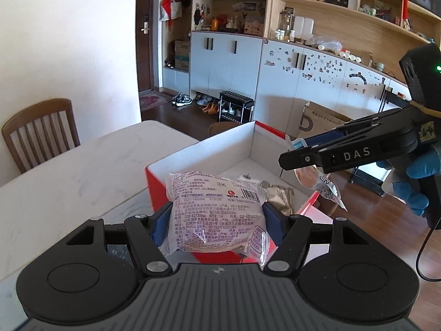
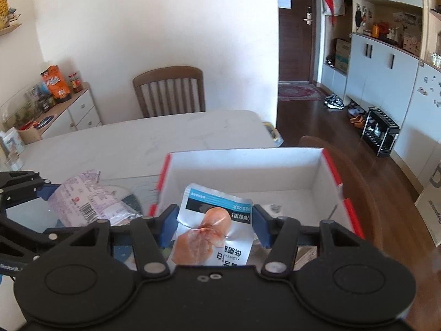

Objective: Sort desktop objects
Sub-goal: 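Carry the bread bag and sausage packet with both grippers into the red box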

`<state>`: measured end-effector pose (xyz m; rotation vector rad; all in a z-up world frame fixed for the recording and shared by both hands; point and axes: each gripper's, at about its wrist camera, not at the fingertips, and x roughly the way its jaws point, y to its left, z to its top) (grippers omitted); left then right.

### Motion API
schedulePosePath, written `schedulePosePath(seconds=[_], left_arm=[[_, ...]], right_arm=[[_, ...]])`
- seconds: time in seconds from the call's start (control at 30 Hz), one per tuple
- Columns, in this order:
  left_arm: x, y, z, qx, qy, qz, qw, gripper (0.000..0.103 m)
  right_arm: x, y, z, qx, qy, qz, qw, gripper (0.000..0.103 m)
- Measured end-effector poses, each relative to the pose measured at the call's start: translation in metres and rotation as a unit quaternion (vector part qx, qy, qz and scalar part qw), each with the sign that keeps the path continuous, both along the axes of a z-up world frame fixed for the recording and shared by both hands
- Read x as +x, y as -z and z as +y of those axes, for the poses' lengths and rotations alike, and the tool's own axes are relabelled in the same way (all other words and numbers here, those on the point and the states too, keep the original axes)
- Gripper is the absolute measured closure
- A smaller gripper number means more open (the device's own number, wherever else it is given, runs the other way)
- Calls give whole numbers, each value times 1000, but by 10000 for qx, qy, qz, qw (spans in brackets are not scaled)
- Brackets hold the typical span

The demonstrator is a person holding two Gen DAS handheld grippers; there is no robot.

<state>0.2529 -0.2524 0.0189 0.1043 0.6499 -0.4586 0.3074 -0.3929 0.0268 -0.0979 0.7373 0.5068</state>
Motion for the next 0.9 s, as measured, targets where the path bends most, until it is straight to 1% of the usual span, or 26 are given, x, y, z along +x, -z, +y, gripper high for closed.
schedulePosePath(seconds=[0.3,0.57,0.83,0.9], left_arm=[[40,6,-38,122,167,96,9997,35],[81,20,-70,422,307,222,9984,35],[127,40,-84,563,198,548,9967,35],[139,45,-87,610,231,624,9959,35]], right_arm=[[36,5,-24,-121,174,-66,9998,46],[70,19,-38,-152,297,0,9994,46],[90,40,-42,-212,365,112,9990,46],[93,45,-41,-244,339,145,9990,46]])
